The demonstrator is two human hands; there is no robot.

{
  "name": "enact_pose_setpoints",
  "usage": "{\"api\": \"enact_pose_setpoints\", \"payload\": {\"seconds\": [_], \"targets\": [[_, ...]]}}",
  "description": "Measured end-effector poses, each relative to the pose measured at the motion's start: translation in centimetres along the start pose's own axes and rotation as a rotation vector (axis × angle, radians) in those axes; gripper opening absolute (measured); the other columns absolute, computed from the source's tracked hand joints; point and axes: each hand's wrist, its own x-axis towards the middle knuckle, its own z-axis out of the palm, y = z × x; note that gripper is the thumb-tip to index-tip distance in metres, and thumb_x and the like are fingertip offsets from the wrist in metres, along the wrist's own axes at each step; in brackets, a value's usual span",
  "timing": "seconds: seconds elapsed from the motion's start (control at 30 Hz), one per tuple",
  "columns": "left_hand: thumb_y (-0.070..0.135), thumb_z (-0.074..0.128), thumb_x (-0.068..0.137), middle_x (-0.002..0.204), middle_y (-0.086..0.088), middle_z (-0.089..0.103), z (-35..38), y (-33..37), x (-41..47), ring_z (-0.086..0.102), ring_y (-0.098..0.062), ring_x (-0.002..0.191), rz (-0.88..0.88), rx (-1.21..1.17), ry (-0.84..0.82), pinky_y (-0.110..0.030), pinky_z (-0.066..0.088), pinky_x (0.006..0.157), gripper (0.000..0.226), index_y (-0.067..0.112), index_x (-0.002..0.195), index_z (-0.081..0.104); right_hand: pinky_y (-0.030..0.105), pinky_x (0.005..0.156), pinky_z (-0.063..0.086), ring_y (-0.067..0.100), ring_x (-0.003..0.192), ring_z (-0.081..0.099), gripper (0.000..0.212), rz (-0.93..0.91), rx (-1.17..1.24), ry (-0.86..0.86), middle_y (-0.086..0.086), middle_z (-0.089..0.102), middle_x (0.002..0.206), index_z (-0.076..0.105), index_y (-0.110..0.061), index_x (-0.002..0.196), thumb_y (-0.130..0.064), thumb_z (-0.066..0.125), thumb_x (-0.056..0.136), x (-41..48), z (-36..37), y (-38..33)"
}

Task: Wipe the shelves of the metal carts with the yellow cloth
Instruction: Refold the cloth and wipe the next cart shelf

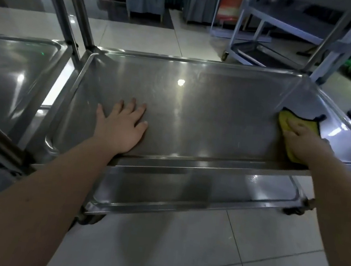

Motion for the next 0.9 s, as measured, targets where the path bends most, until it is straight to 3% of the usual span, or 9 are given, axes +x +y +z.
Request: {"api": "enact_pose_setpoints", "payload": {"seconds": [0.1,0.2,0.3,0.43,0.57,0.73,0.83,0.9], "targets": [[0.054,0.017,0.097,0.162,0.009,0.004,0.2,0.0,0.0,0.005,-0.022,0.149,-0.003,-0.007,-0.002,-0.065,-0.001,0.111,0.056,0.042,0.151,0.008,0.057,0.115,0.017,0.044,0.141,0.021,0.049,0.055,-0.033,0.012,-0.006,0.019,0.161,0.018,-0.052,0.147,-0.048,0.023,0.098,-2.6,0.9,-2.7],[0.053,0.017,0.097,0.162,0.009,0.003,0.2,-0.1,0.1,0.004,-0.021,0.149,-0.005,-0.01,-0.005,-0.066,-0.001,0.111,0.056,0.041,0.152,0.008,0.059,0.114,0.015,0.043,0.144,0.014,0.05,-0.221,-0.172,-0.029,-0.011,0.013,0.161,0.023,-0.041,0.15,-0.041,0.022,0.1,-7.0,3.8,-11.5],[0.052,0.016,0.098,0.162,0.009,0.004,0.2,-0.3,0.3,0.004,-0.02,0.149,-0.009,-0.007,-0.008,-0.065,-0.001,0.111,0.056,0.04,0.152,0.006,0.059,0.113,0.008,0.05,0.142,0.006,0.051,-0.44,-0.186,-0.038,-0.011,0.015,0.161,0.018,-0.044,0.151,-0.046,0.022,0.1,-13.8,7.2,-20.6],[0.055,0.014,0.097,0.162,0.009,0.004,0.4,-0.4,0.1,0.006,-0.02,0.149,0.002,-0.02,0.008,-0.064,0.0,0.112,0.057,0.04,0.152,0.007,0.057,0.116,0.003,0.048,0.143,0.006,0.05,-0.611,-0.131,-0.099,-0.014,0.011,0.162,0.013,-0.051,0.149,-0.051,0.021,0.1,-16.7,8.2,-23.7],[0.056,0.016,0.096,0.162,0.008,0.006,0.5,-0.6,0.0,0.007,-0.021,0.149,0.016,-0.028,0.017,-0.064,0.0,0.112,0.058,0.041,0.151,0.009,0.056,0.117,0.01,0.036,0.146,0.015,0.048,-0.502,-0.19,-0.02,-0.016,0.011,0.161,0.01,-0.052,0.148,-0.053,0.016,0.101,-10.2,6.1,-15.4],[0.058,0.014,0.095,0.162,0.008,0.006,0.4,-0.5,0.0,0.007,-0.022,0.149,0.017,-0.027,0.0,-0.064,-0.001,0.112,0.059,0.041,0.151,0.009,0.056,0.116,0.015,0.037,0.145,0.018,0.05,-0.032,-0.09,-0.02,-0.01,0.016,0.161,0.01,-0.056,0.147,-0.058,0.012,0.096,-3.7,0.7,-2.2],[0.056,0.015,0.096,0.162,0.008,0.005,0.5,-0.2,0.0,0.006,-0.022,0.149,0.003,-0.019,-0.007,-0.065,-0.002,0.111,0.058,0.041,0.151,0.009,0.057,0.115,0.017,0.045,0.141,0.018,0.048,0.086,-0.069,0.003,0.001,0.02,0.159,0.018,-0.047,0.148,-0.046,0.021,0.1,-4.8,0.8,-4.0],[0.054,0.016,0.097,0.162,0.008,0.005,0.4,-0.1,0.0,0.006,-0.022,0.149,-0.003,-0.006,-0.01,-0.065,-0.003,0.11,0.057,0.04,0.152,0.008,0.055,0.115,0.017,0.046,0.141,0.018,0.048,-0.007,-0.072,-0.002,-0.004,0.02,0.16,0.022,-0.044,0.148,-0.042,0.025,0.101,-6.5,2.0,-8.3]]}}
